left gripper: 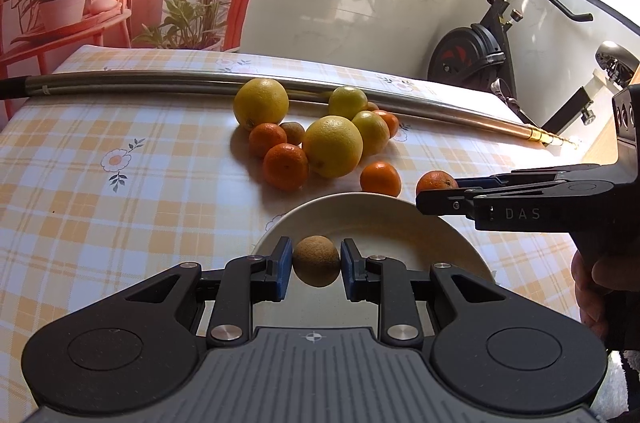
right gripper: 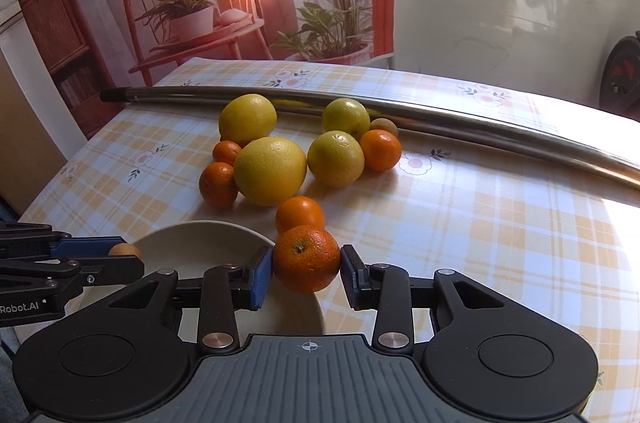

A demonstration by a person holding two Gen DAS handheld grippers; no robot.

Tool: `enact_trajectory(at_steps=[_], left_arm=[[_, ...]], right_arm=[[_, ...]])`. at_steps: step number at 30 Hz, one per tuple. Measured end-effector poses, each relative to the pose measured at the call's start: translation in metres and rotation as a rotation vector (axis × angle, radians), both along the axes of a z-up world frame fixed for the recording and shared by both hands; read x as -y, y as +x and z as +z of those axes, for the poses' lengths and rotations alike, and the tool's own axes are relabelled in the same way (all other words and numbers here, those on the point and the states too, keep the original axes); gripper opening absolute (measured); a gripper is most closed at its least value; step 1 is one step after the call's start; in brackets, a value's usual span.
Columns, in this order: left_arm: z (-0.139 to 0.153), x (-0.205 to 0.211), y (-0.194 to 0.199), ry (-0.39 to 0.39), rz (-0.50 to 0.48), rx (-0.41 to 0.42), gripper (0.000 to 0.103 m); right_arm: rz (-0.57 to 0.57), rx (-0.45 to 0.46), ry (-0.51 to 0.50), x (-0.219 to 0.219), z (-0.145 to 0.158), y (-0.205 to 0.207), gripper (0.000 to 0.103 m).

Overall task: Organize fruits
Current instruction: 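Carry the kiwi with the left tool while the right tool carries the mandarin to the plate, then open the left tool over the plate while the right tool releases the mandarin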

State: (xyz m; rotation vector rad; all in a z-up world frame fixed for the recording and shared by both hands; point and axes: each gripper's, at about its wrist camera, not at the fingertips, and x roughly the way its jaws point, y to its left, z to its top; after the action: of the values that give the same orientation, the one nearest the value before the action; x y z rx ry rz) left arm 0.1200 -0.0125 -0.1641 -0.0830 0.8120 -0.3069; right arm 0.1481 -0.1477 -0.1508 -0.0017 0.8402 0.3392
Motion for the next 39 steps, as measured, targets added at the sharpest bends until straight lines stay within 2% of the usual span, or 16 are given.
enact_trajectory(at_steps=[7, 11, 15, 21, 31, 34, 36, 39], left_arm=[[-0.004, -0.002, -0.013, 0.033, -0.022, -0.02, 0.027], [-0.004, -0.005, -0.02, 0.043, -0.025, -0.031, 0.027], [-0.008, -0.006, -0.026, 0.056, -0.032, -0.055, 0.027], [-0.015, -0.008, -0.029, 0.075, -0.031, -0.089, 0.027], [-0.017, -0.006, -0.031, 0.068, -0.046, -0.1, 0.028], [-0.018, -0.005, -0.031, 0.054, -0.054, -0.099, 0.033], [-0.017, -0.006, -0.032, 0.034, -0.064, -0.094, 0.042], [-0.016, -0.004, -0.034, 0.025, -0.074, -0.078, 0.054]], right_arm=[[0.107, -0.043, -0.048, -0.018, -0.007, -0.043, 0.034], [0.111, -0.074, -0.056, -0.022, -0.014, -0.062, 0.034], [0.093, -0.065, -0.079, -0.022, -0.015, -0.076, 0.034], [0.068, -0.066, -0.083, -0.017, -0.015, -0.08, 0.034], [0.069, -0.068, -0.079, -0.017, -0.018, -0.08, 0.035], [0.073, -0.063, -0.072, -0.018, -0.018, -0.081, 0.038], [0.077, -0.052, -0.062, -0.017, -0.016, -0.082, 0.046], [0.078, -0.032, -0.065, -0.018, -0.013, -0.084, 0.049]])
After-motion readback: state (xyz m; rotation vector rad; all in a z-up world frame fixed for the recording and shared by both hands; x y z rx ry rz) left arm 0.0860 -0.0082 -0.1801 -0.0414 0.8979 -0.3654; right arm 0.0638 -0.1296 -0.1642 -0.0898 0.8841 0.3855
